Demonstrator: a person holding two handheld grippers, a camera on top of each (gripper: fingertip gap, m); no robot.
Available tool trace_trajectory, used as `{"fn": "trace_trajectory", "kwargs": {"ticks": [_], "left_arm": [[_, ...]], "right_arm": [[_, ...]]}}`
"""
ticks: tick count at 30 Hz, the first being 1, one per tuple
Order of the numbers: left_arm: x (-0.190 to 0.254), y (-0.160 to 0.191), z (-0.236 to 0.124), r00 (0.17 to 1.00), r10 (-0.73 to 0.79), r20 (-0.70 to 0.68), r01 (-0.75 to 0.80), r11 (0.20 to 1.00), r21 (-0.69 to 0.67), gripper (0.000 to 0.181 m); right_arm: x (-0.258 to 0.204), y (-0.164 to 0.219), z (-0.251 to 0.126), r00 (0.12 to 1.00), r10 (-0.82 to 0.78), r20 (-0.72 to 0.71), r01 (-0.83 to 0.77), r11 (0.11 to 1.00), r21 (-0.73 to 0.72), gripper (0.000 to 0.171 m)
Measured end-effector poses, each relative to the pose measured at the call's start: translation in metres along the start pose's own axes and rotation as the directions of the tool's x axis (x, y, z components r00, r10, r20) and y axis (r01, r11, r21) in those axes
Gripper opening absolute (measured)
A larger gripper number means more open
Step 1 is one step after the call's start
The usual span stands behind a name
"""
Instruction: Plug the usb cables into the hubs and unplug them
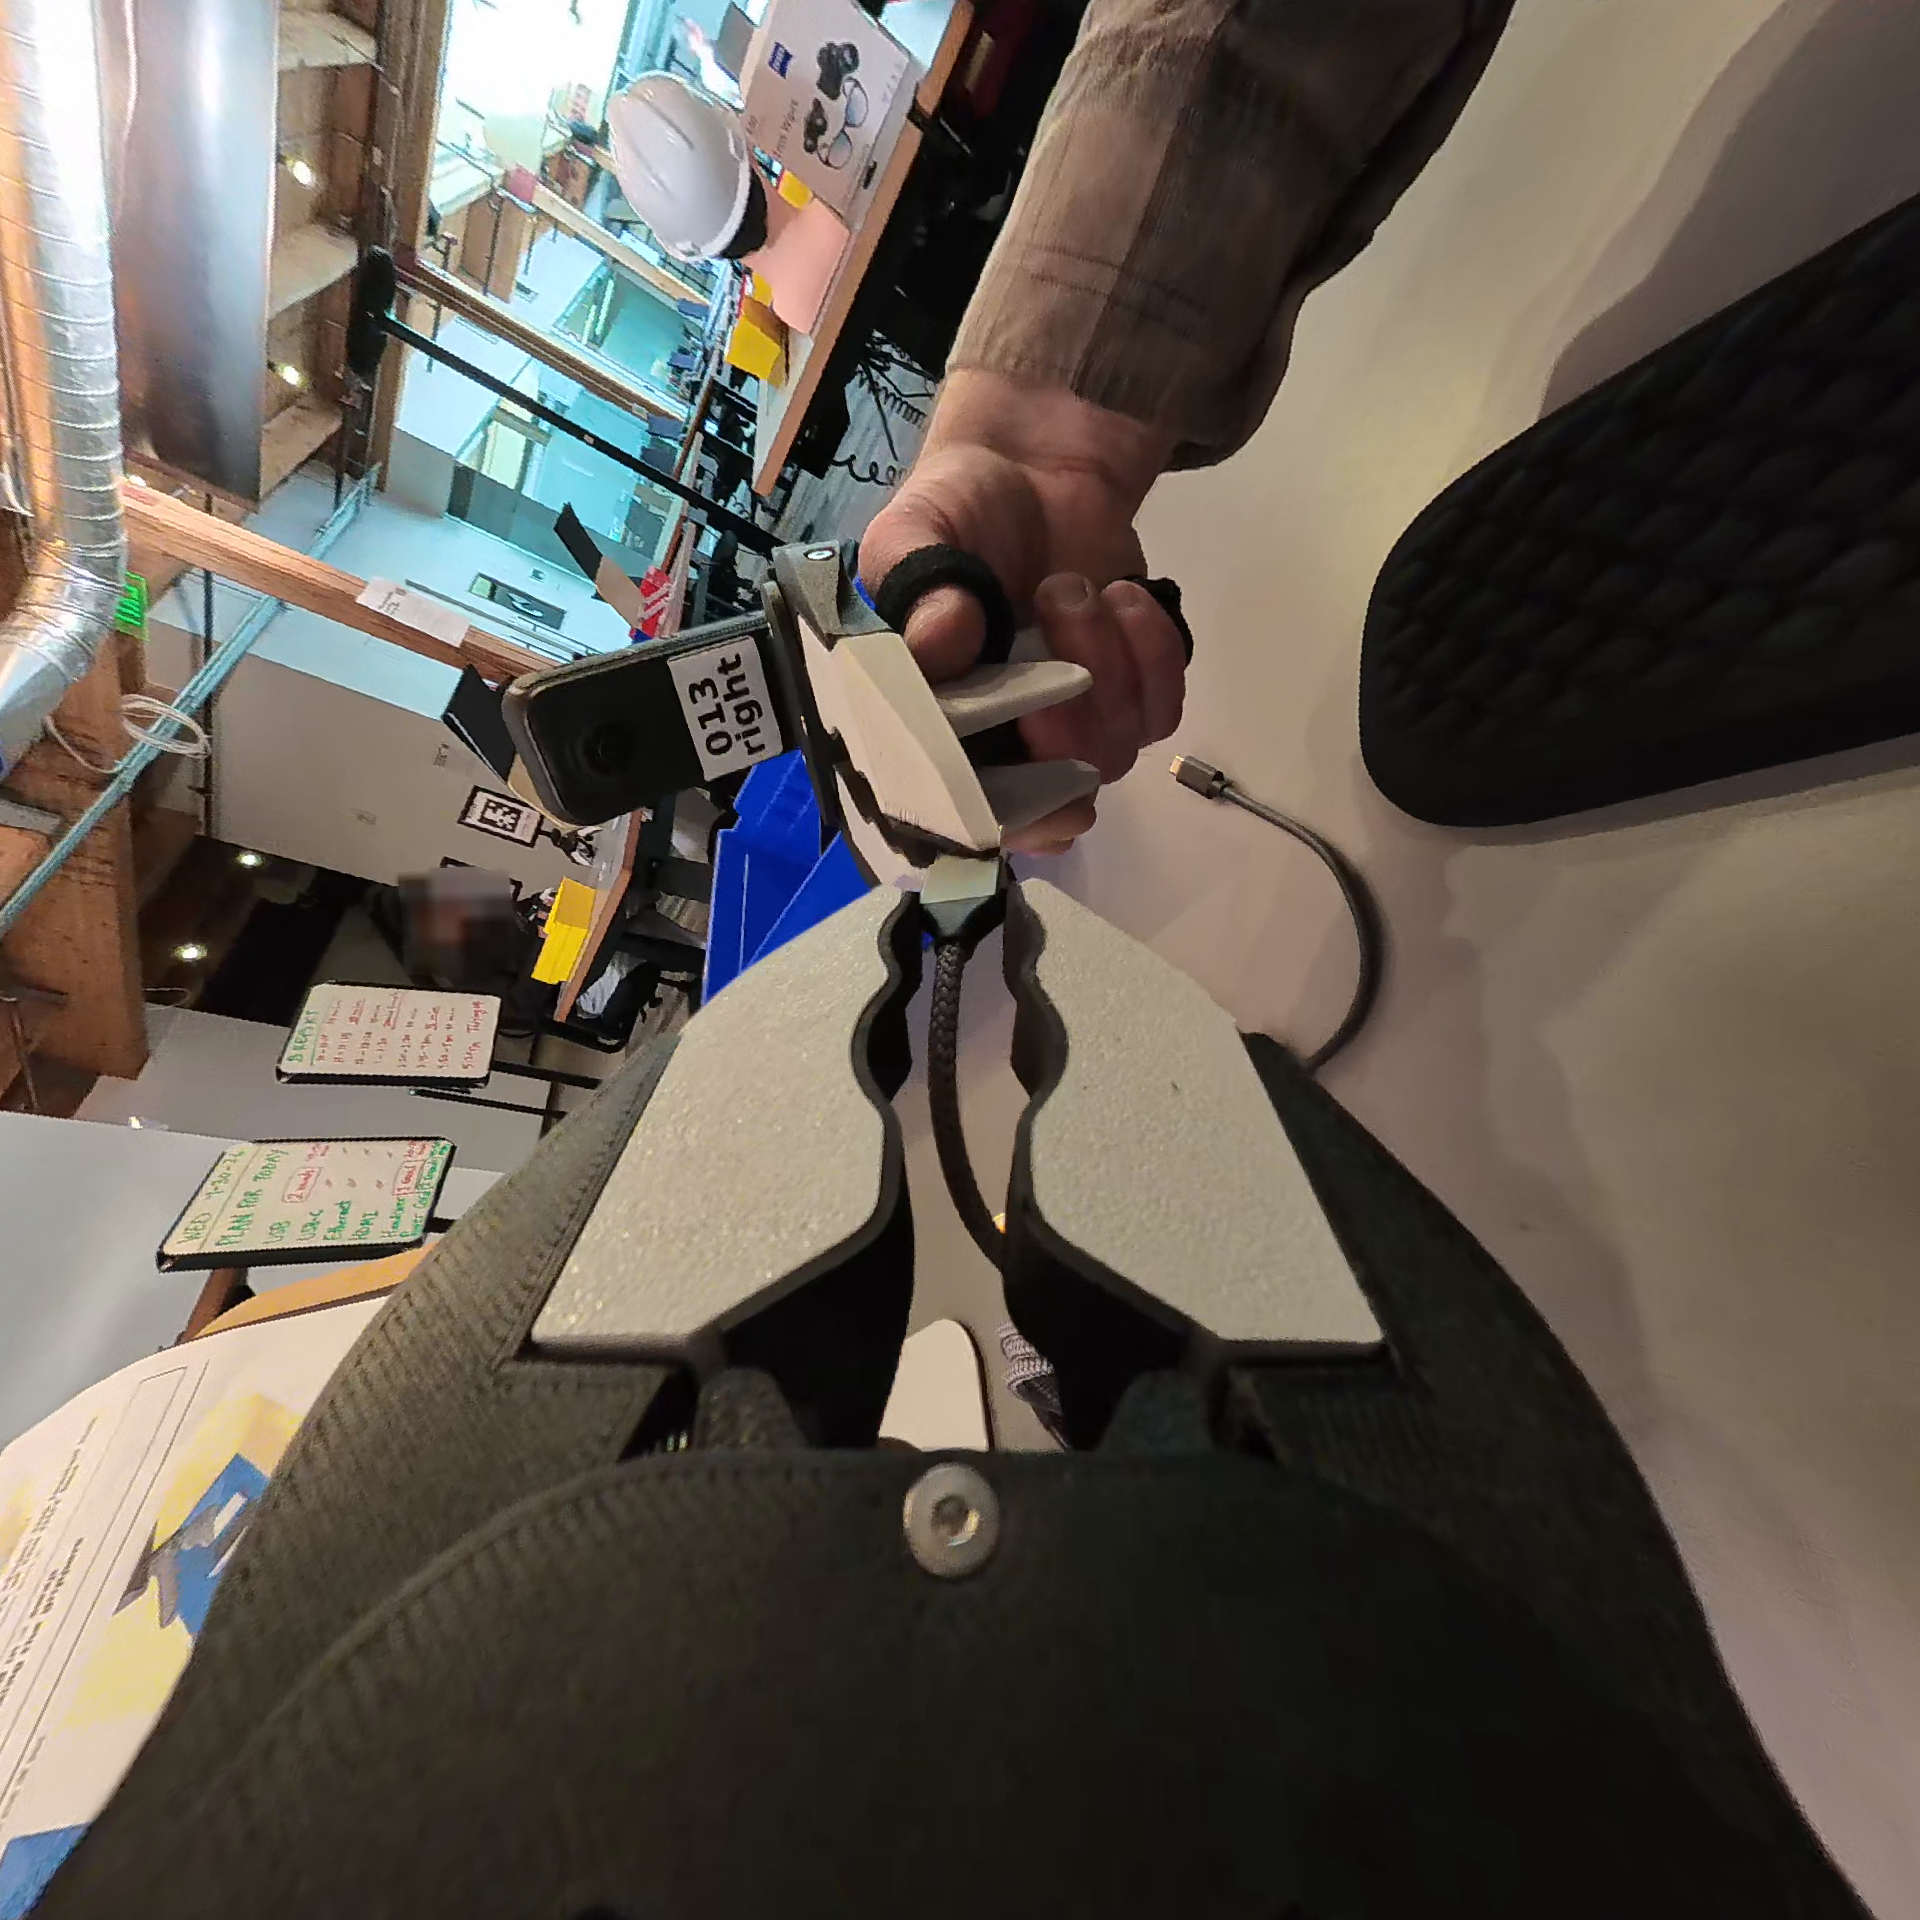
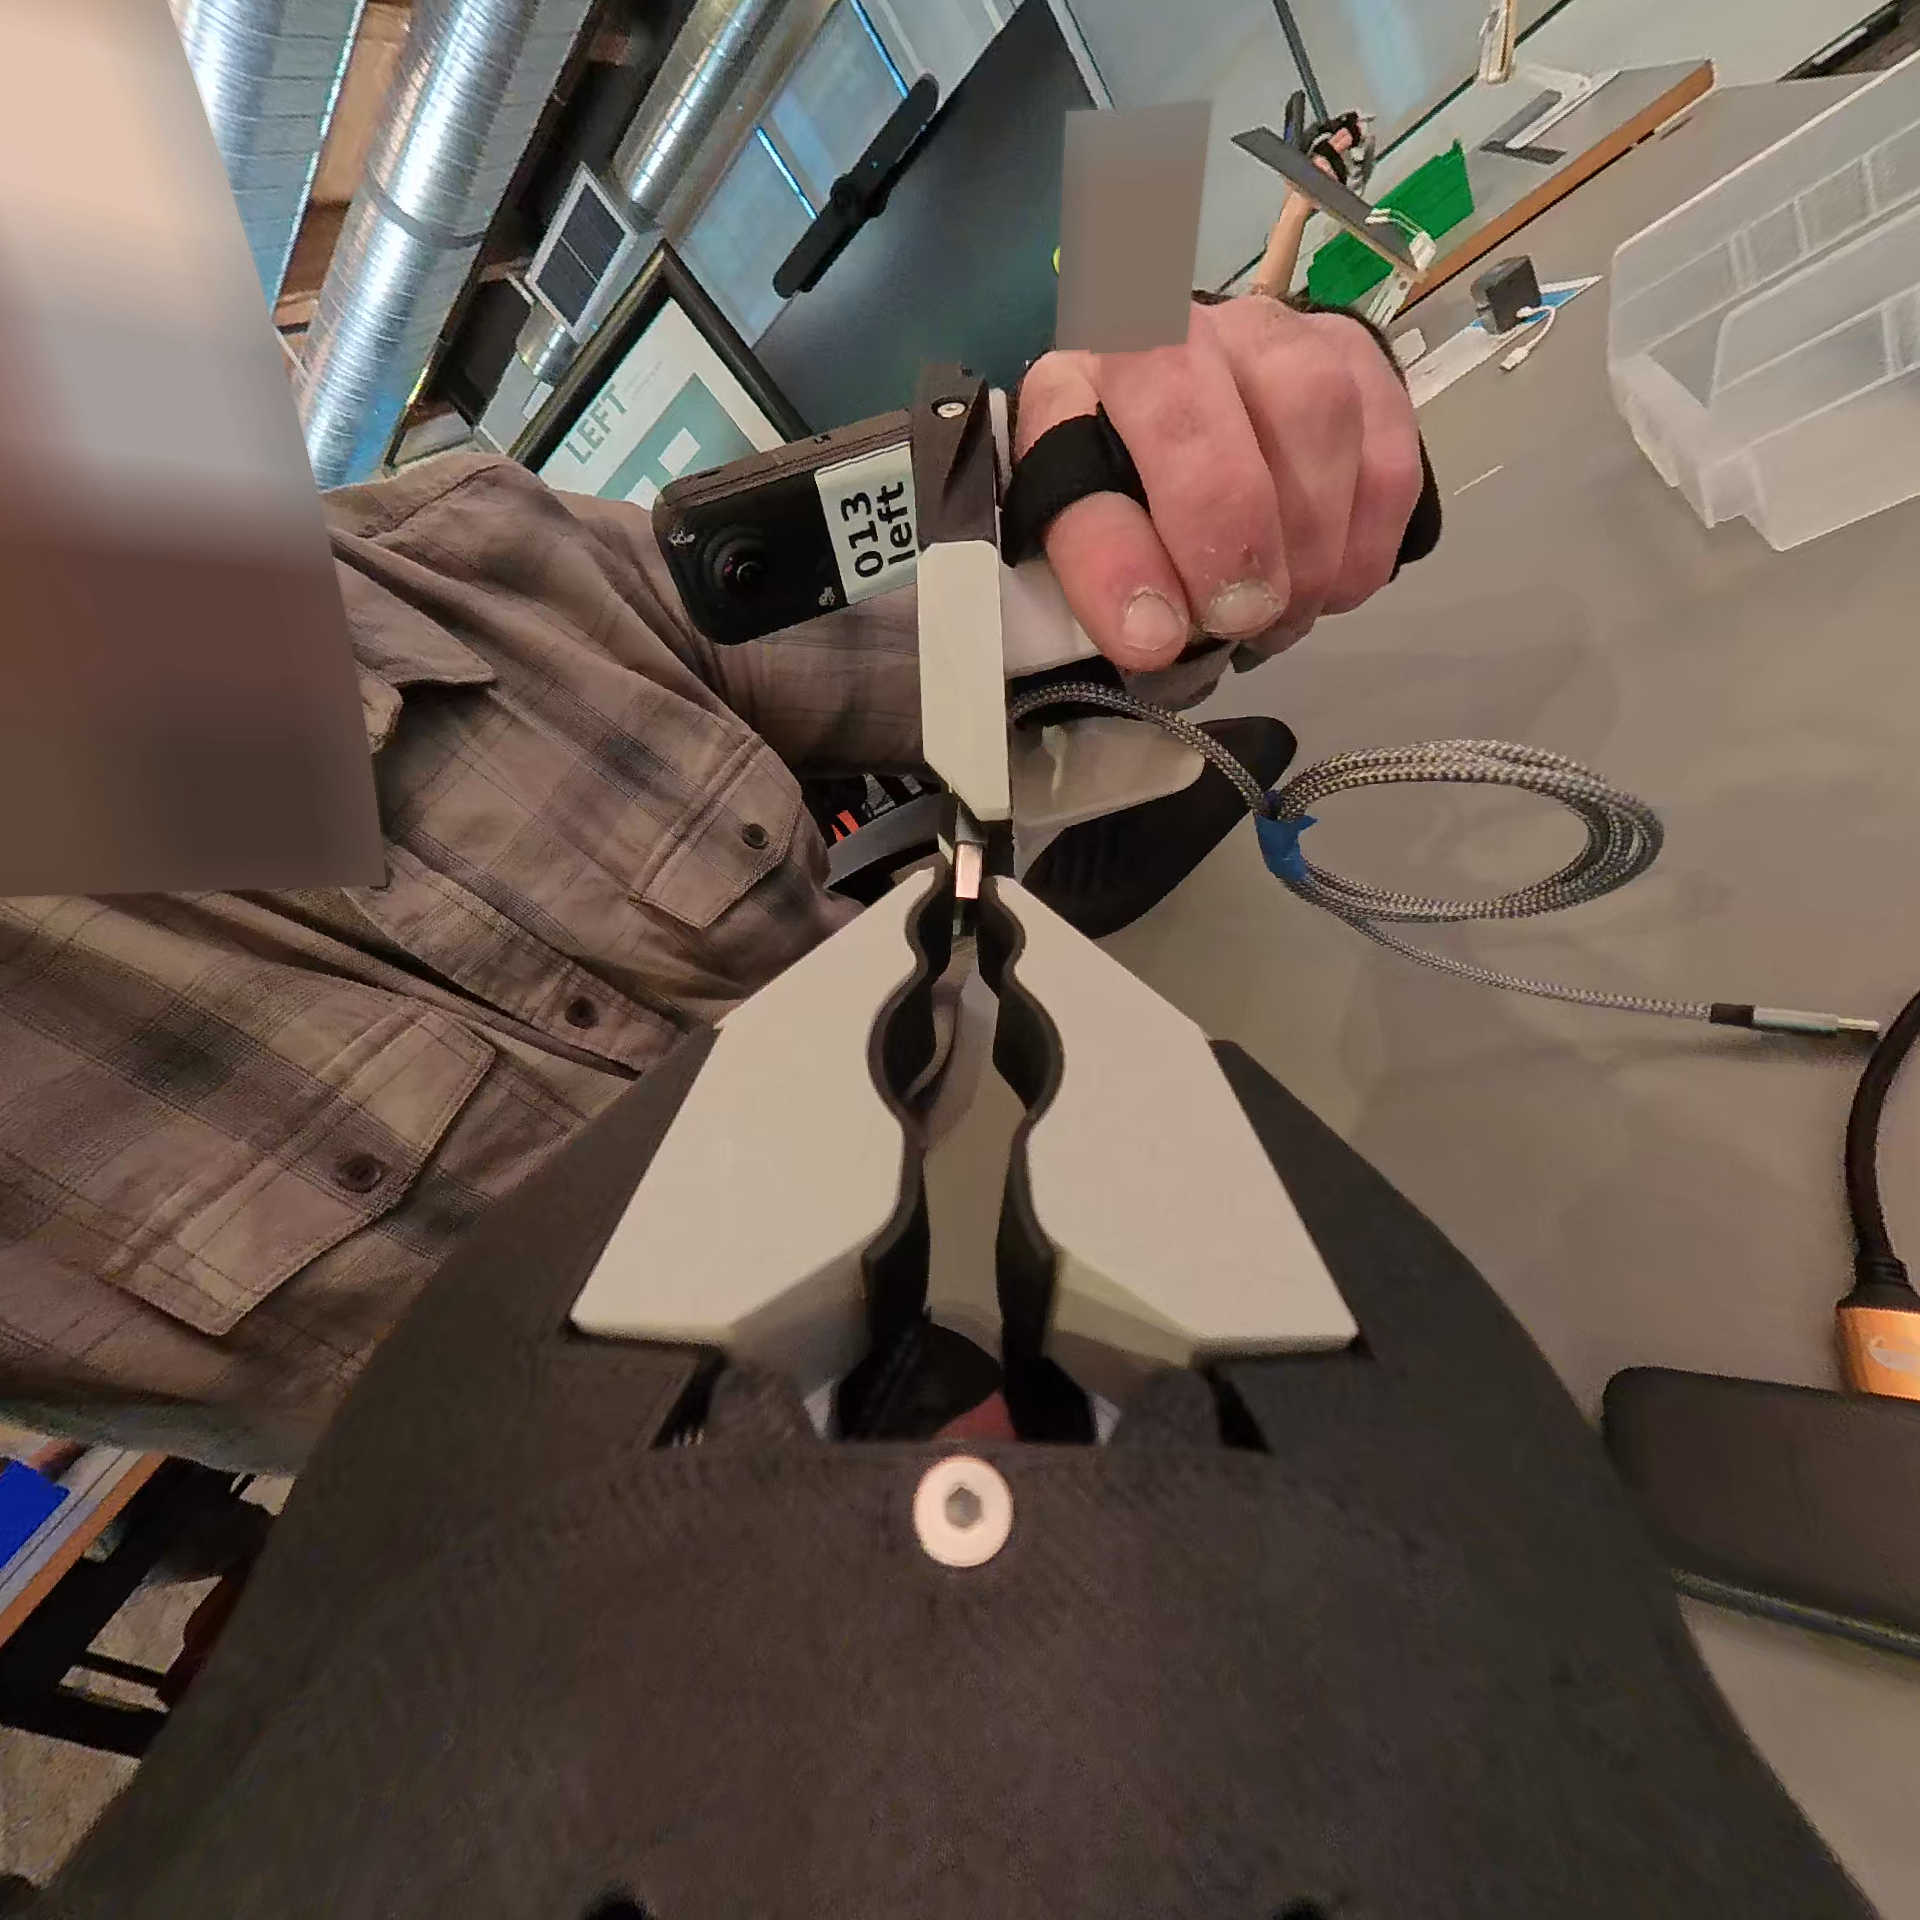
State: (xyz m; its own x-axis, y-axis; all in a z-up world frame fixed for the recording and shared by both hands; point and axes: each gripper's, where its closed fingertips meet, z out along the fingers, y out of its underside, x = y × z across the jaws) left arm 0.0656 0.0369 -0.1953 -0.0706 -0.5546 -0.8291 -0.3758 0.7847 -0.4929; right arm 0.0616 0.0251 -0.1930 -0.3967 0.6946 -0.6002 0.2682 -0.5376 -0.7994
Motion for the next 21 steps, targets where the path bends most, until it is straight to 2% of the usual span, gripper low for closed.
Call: {"fn": "trace_trajectory", "kwargs": {"ticks": [14, 15, 17, 19, 21], "left_arm": [[0.003, -0.007, -0.004, 0.998, -0.061, -0.005, 0.061, 0.998, 0.035, 0.014], [0.000, -0.006, -0.004, 0.998, -0.070, 0.008, 0.069, 0.997, 0.028, 0.014], [-0.002, -0.004, -0.004, 0.993, -0.118, 0.010, 0.117, 0.992, 0.039, 0.014], [-0.003, -0.001, -0.005, 0.986, -0.165, 0.011, 0.164, 0.986, 0.039, 0.014], [-0.009, 0.004, -0.005, 0.972, -0.233, 0.006, 0.233, 0.972, 0.045, 0.014]], "right_arm": [[-0.002, 0.001, 0.002, 1.000, -0.005, 0.010, 0.005, 1.000, -0.011, 0.002], [0.000, -0.002, 0.001, 1.000, -0.008, -0.003, 0.008, 1.000, 0.005, 0.006], [0.005, -0.008, -0.004, 0.999, -0.014, -0.048, 0.015, 1.000, 0.026, 0.031], [0.011, -0.013, -0.012, 0.989, -0.059, -0.134, 0.062, 0.998, 0.020, 0.048], [0.024, -0.010, -0.024, 0.952, -0.141, -0.272, 0.126, 0.989, -0.073, 0.070]]}}
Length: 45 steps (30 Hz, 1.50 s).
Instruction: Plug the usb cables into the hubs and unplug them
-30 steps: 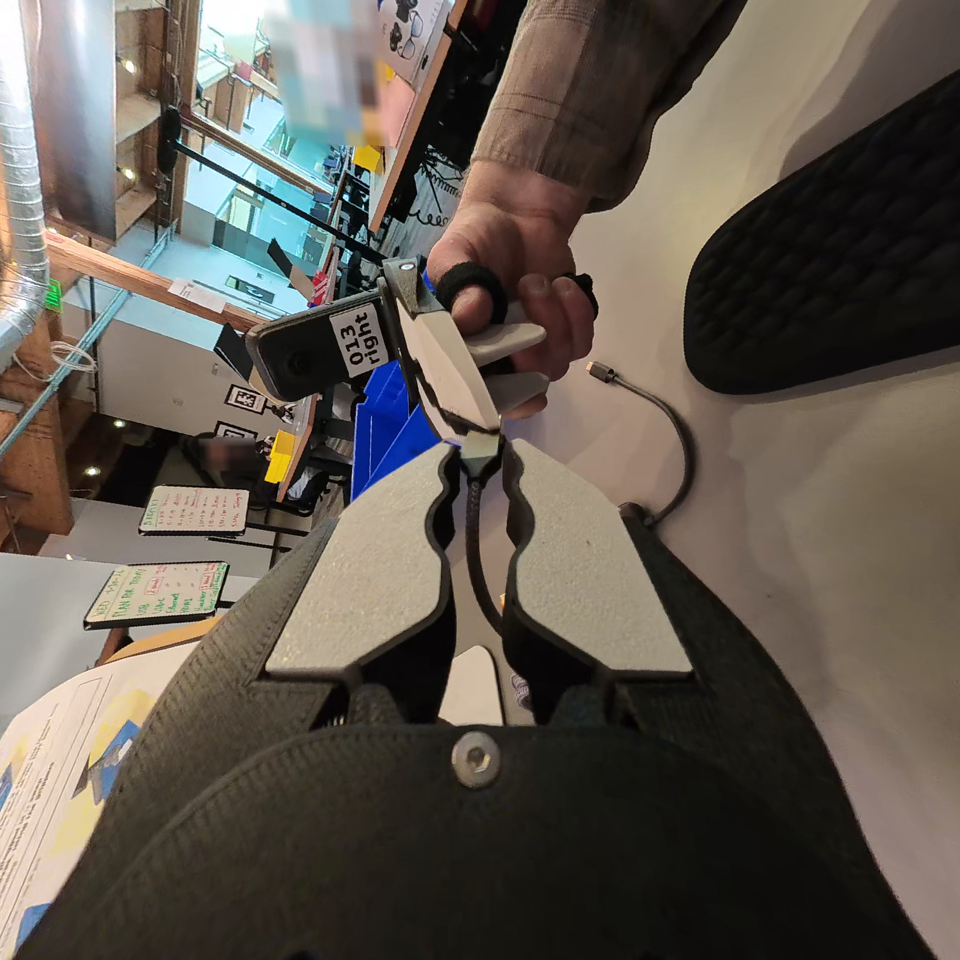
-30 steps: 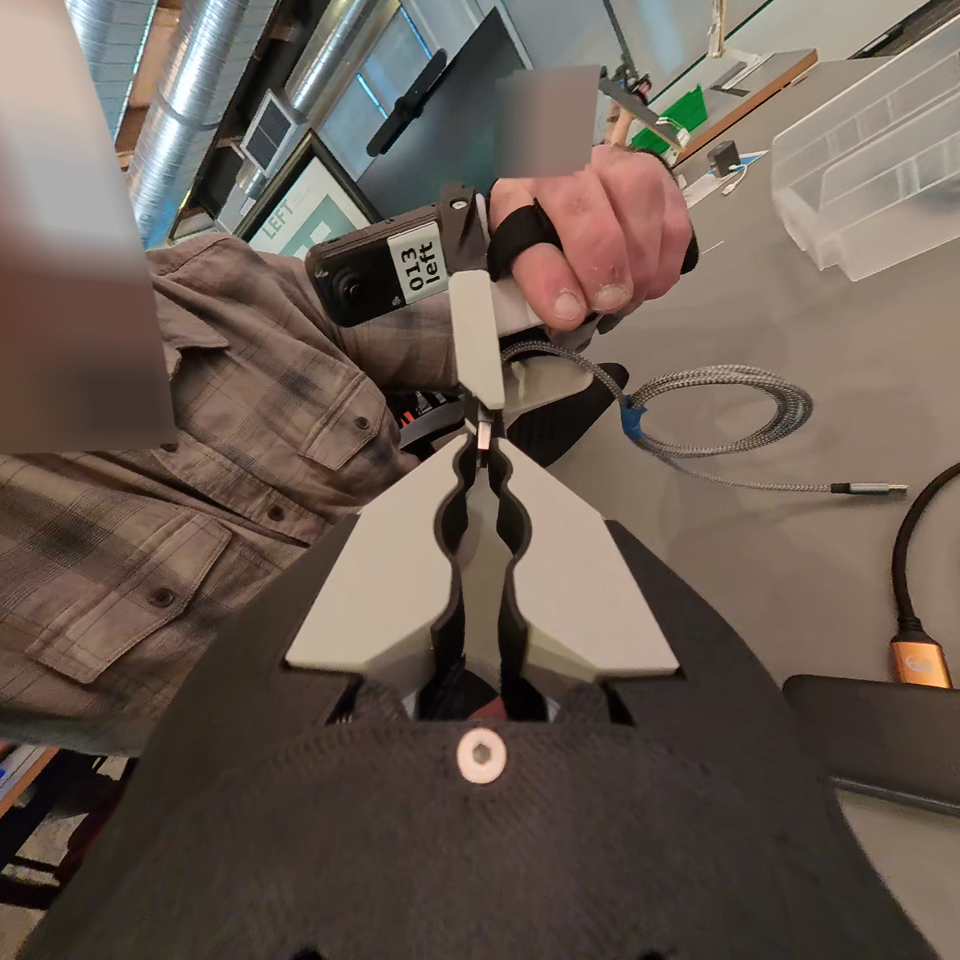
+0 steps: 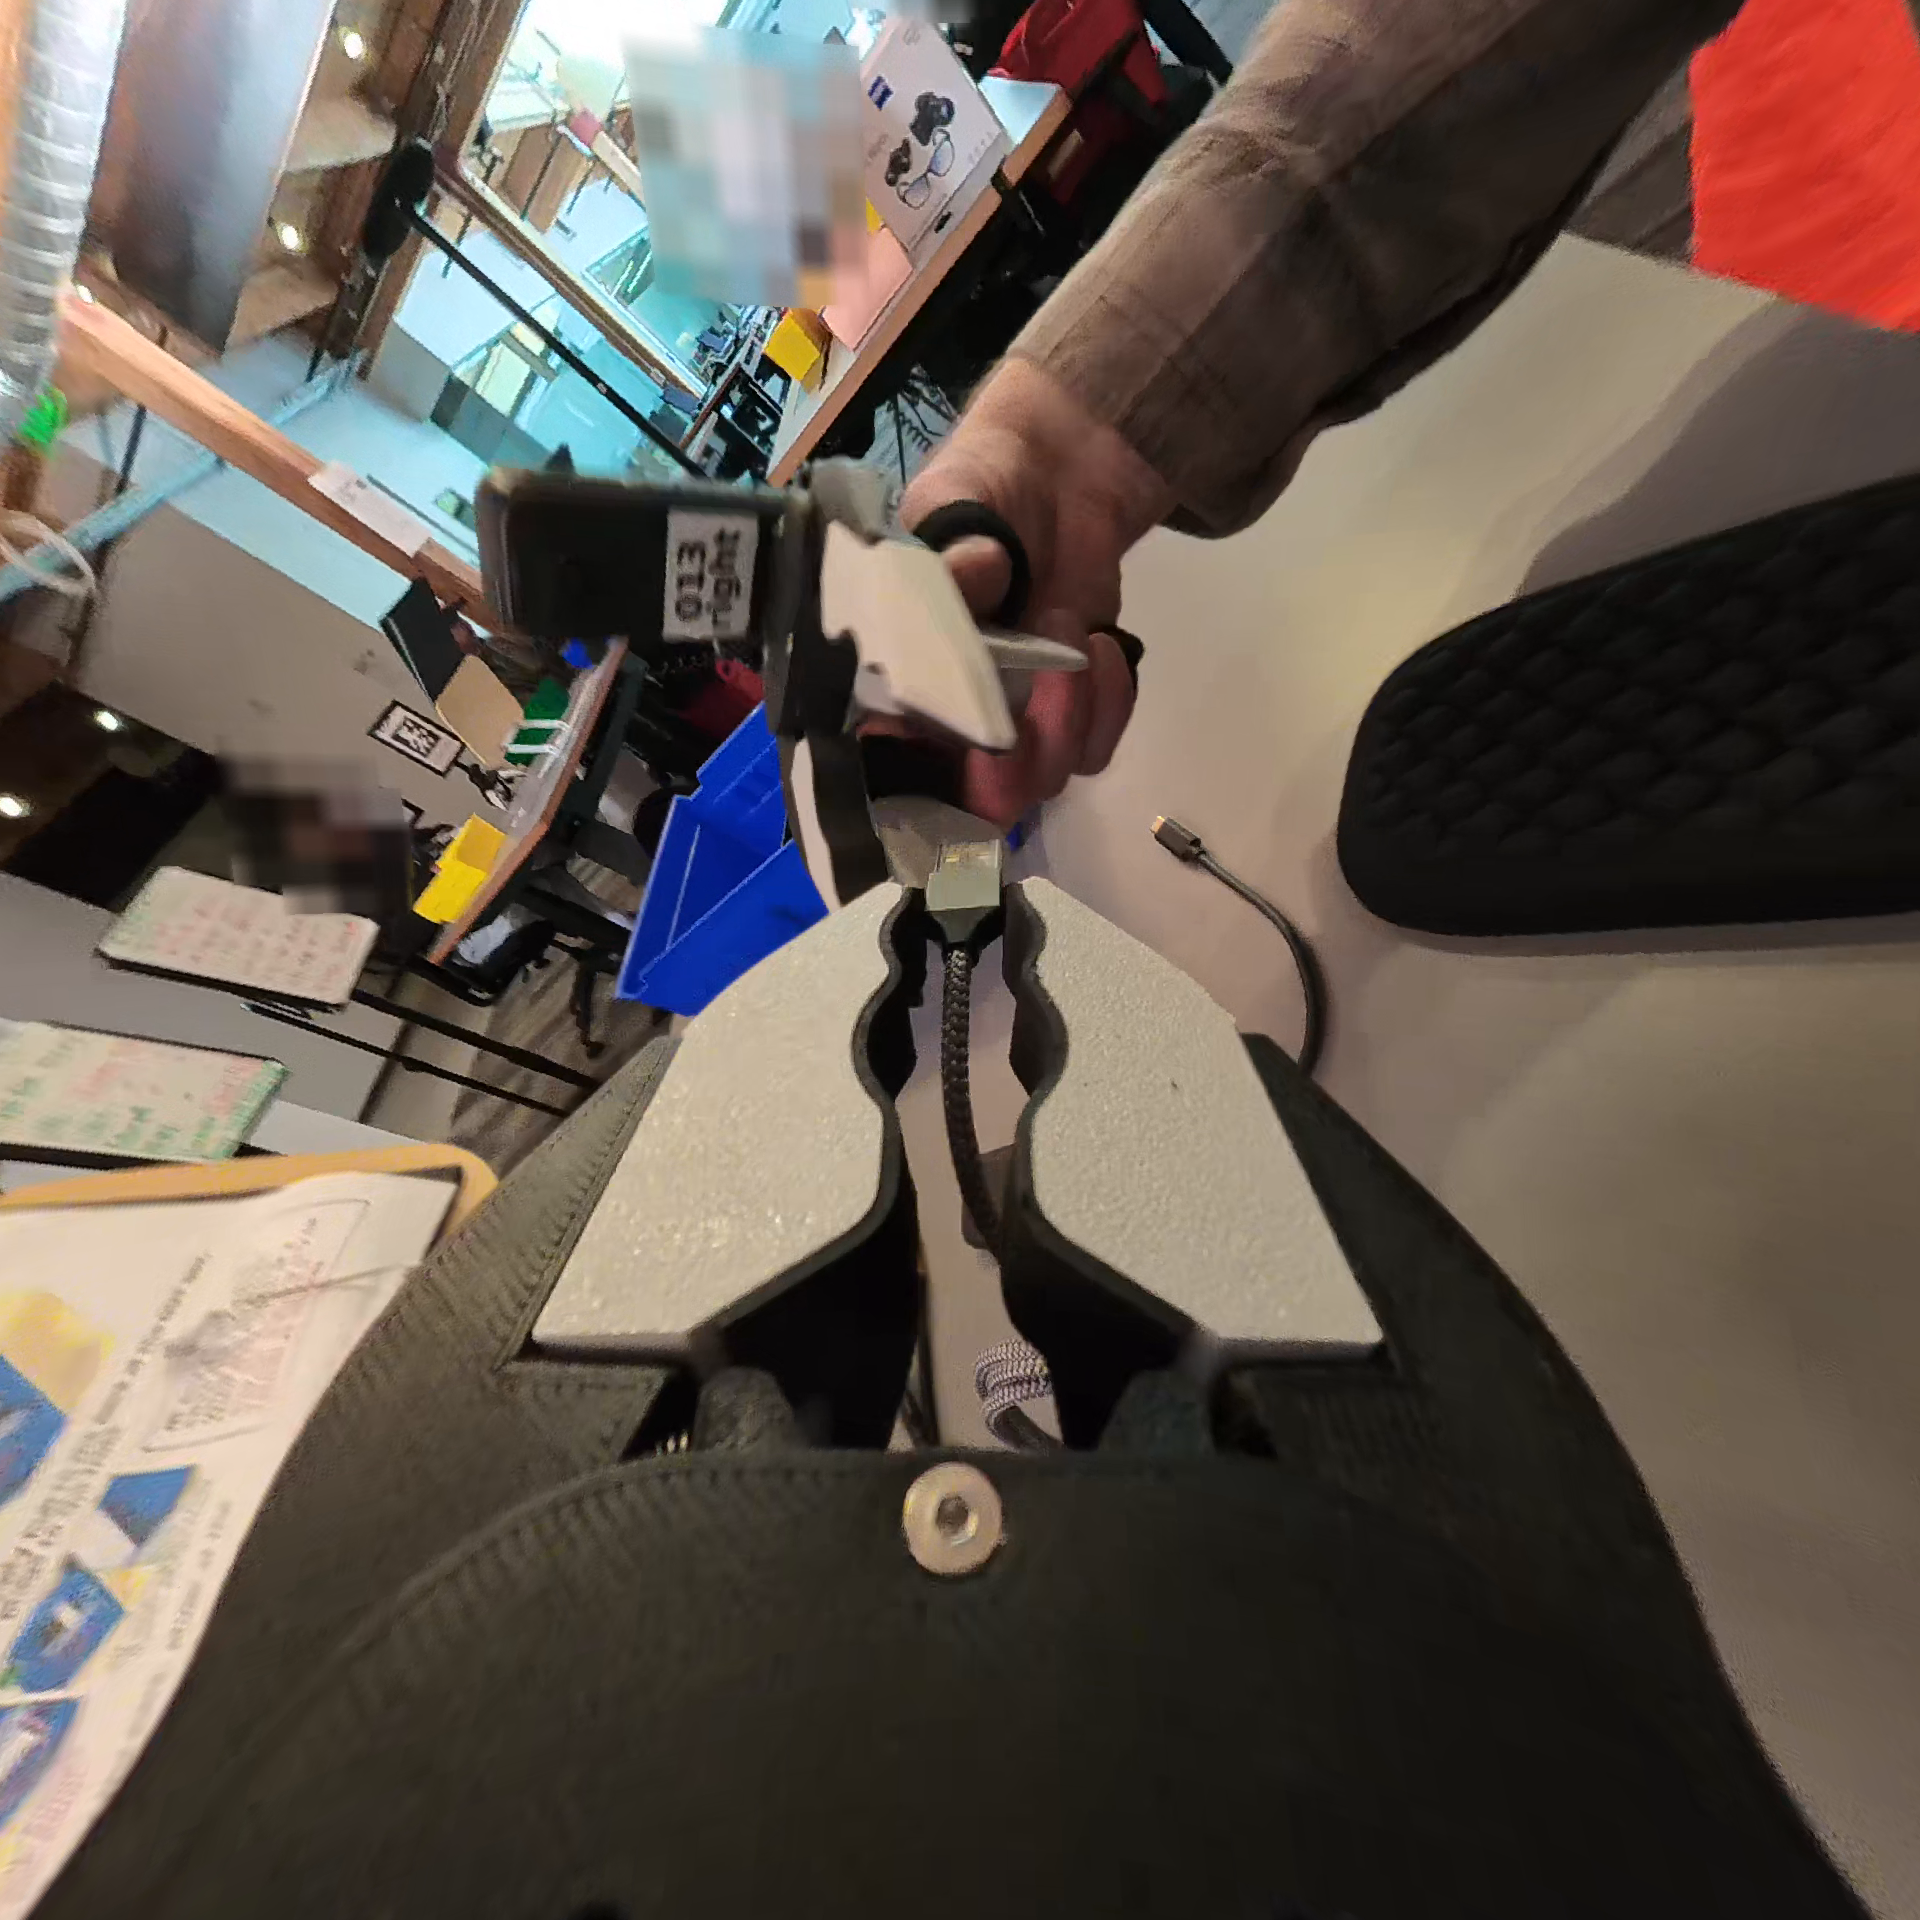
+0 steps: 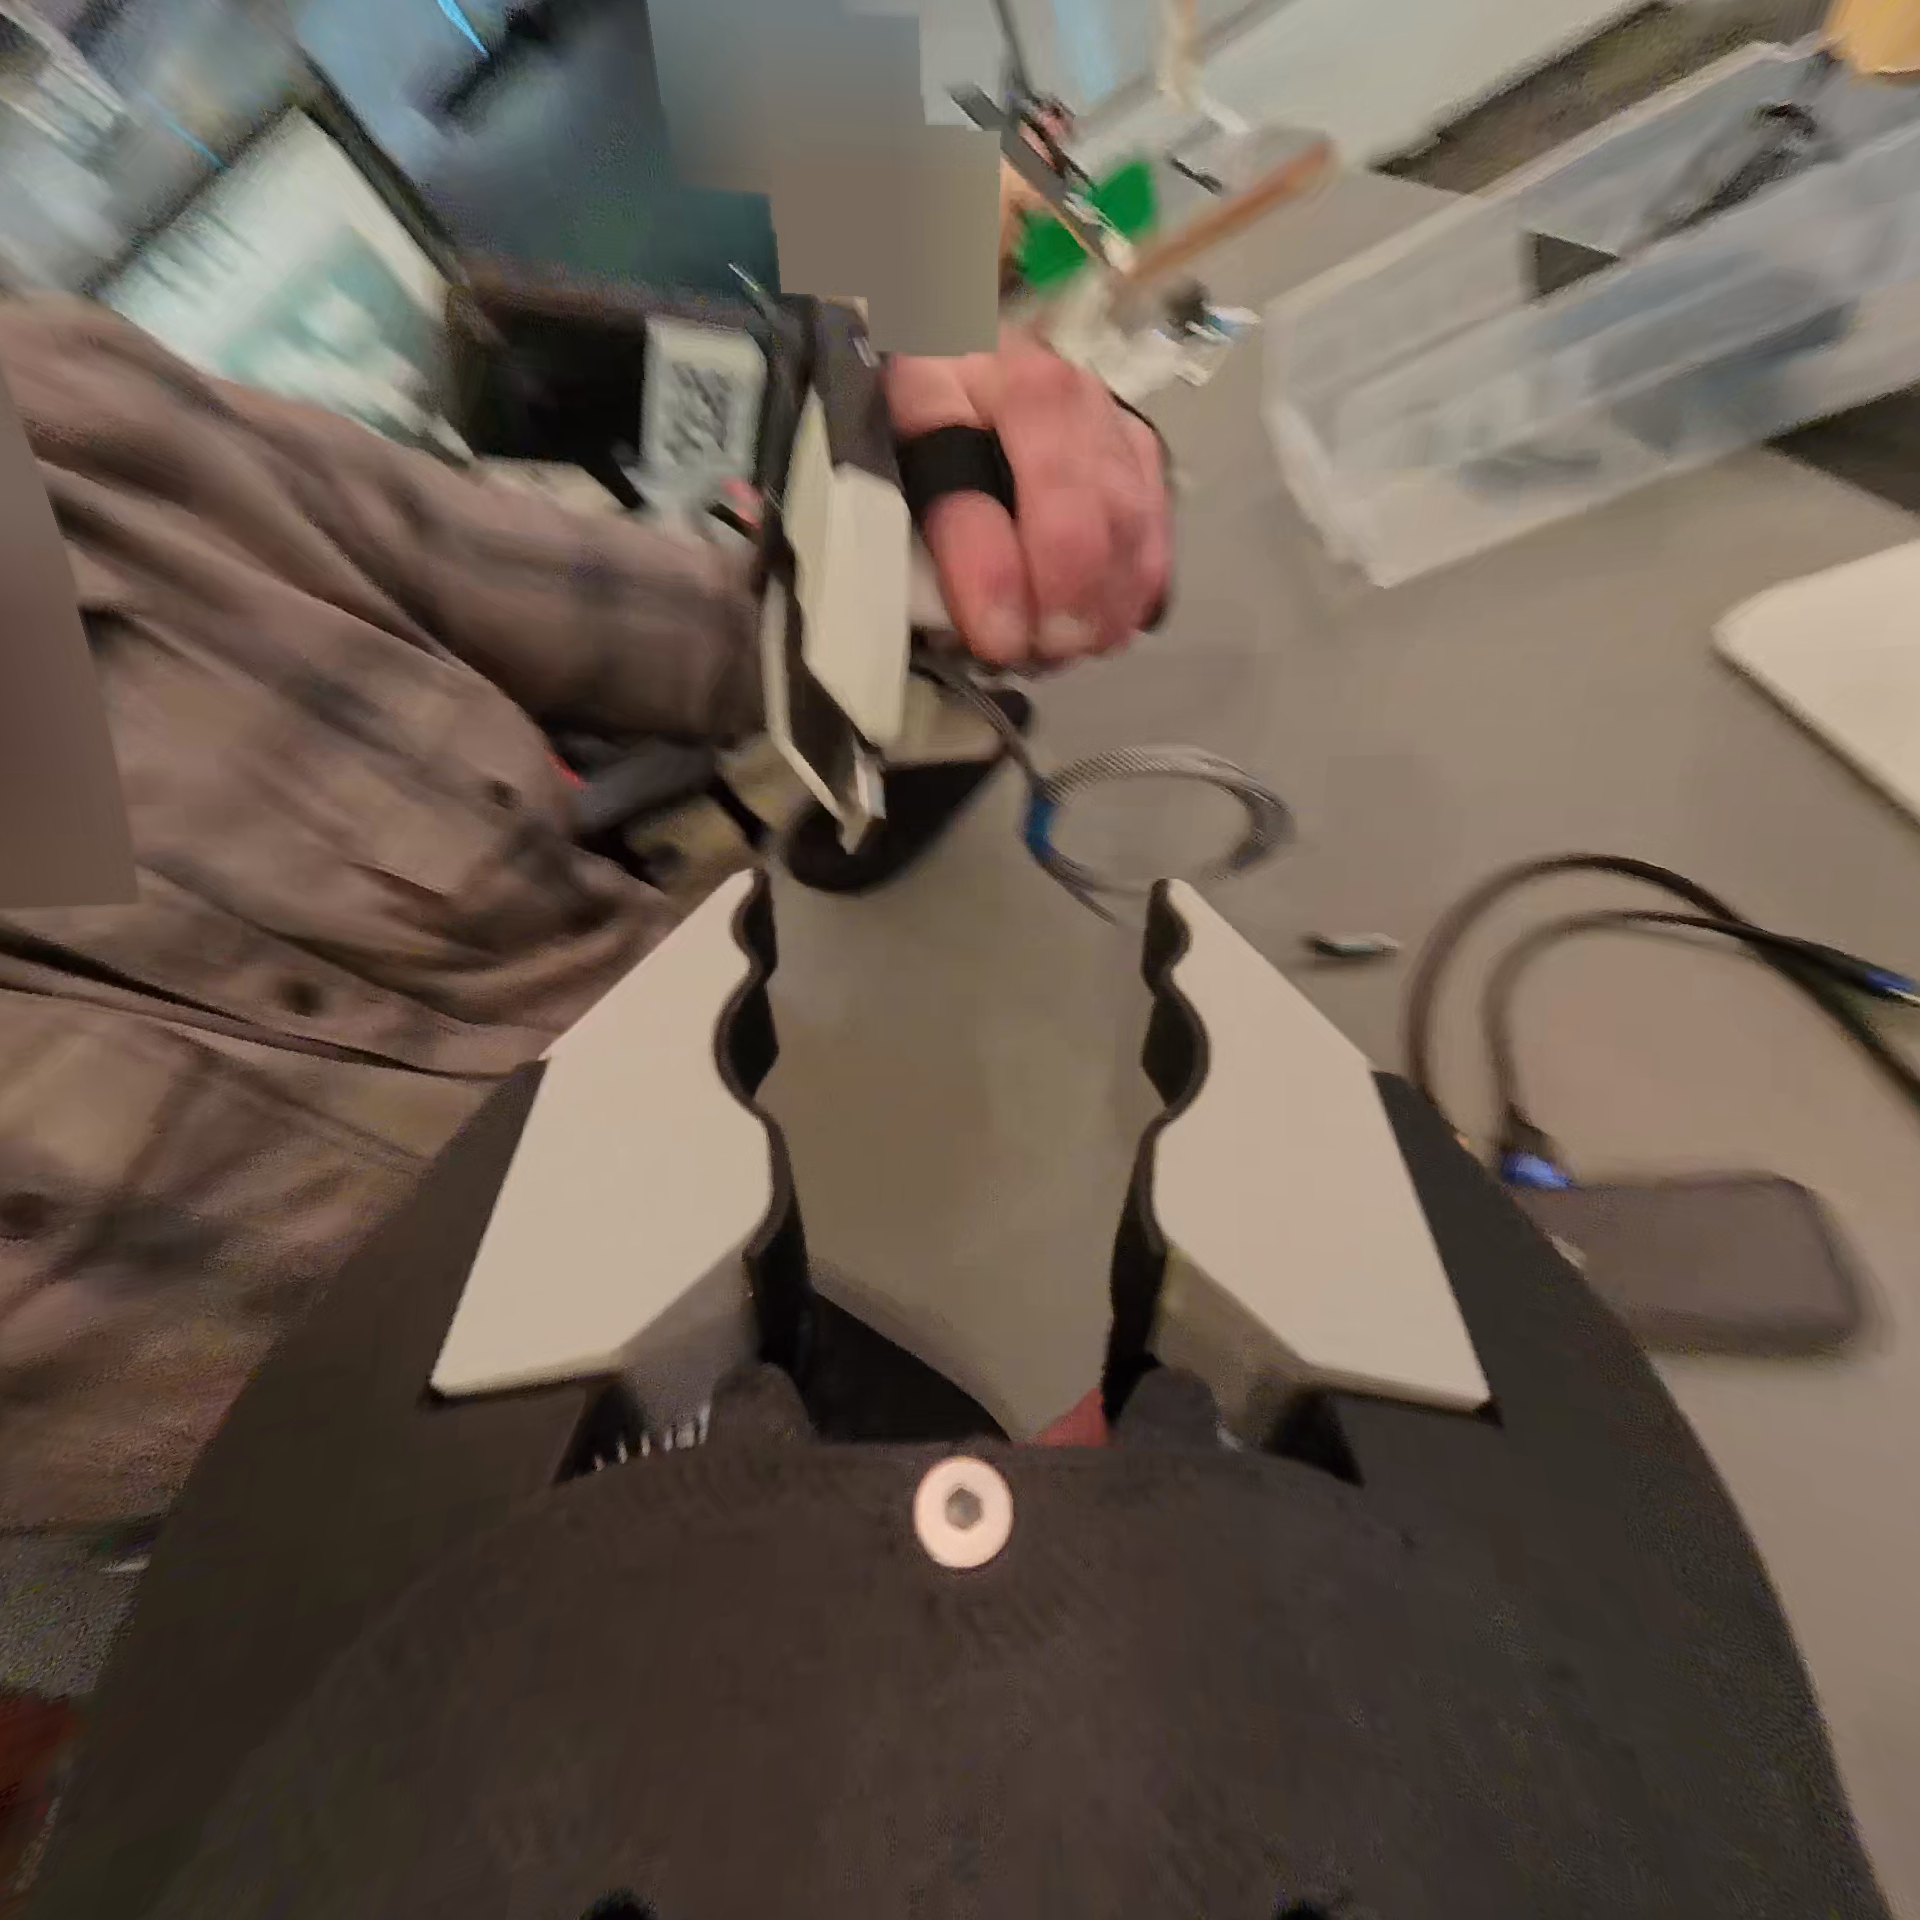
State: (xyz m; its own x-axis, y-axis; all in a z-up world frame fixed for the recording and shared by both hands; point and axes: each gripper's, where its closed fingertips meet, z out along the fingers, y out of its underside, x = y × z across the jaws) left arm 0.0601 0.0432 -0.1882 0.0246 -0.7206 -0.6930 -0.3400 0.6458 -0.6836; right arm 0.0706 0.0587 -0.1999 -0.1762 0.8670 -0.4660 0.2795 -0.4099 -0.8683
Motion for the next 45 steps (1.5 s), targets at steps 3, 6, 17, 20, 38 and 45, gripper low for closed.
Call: {"fn": "trace_trajectory", "kwargs": {"ticks": [3, 6, 17, 20, 38, 45], "left_arm": [[-0.016, 0.007, 0.001, 0.989, -0.144, -0.019, 0.144, 0.990, 0.010, 0.014], [-0.034, 0.013, 0.007, 0.966, -0.254, -0.043, 0.255, 0.967, 0.027, 0.014], [-0.084, 0.037, -0.001, 0.920, -0.389, -0.037, 0.391, 0.919, 0.061, 0.014], [-0.091, 0.046, -0.010, 0.912, -0.411, -0.011, 0.411, 0.909, 0.073, 0.014], [-0.101, 0.058, -0.029, 0.902, -0.430, 0.036, 0.426, 0.901, 0.078, 0.014], [-0.100, 0.062, -0.028, 0.899, -0.436, 0.034, 0.433, 0.899, 0.070, 0.014]], "right_arm": [[0.030, 0.018, -0.016, 0.958, -0.162, -0.237, 0.109, 0.969, -0.223, 0.088], [0.062, 0.037, -0.034, 0.852, -0.365, -0.375, 0.152, 0.858, -0.490, 0.103], [0.135, 0.107, -0.029, 0.801, -0.519, -0.299, 0.029, 0.532, -0.846, 0.136], [0.151, 0.110, -0.023, 0.790, -0.541, -0.290, 0.035, 0.512, -0.858, 0.134], [0.160, 0.122, -0.005, 0.859, -0.411, -0.306, -0.053, 0.523, -0.851, 0.128], [0.158, 0.119, -0.004, 0.871, -0.380, -0.312, -0.053, 0.559, -0.827, 0.128]]}}
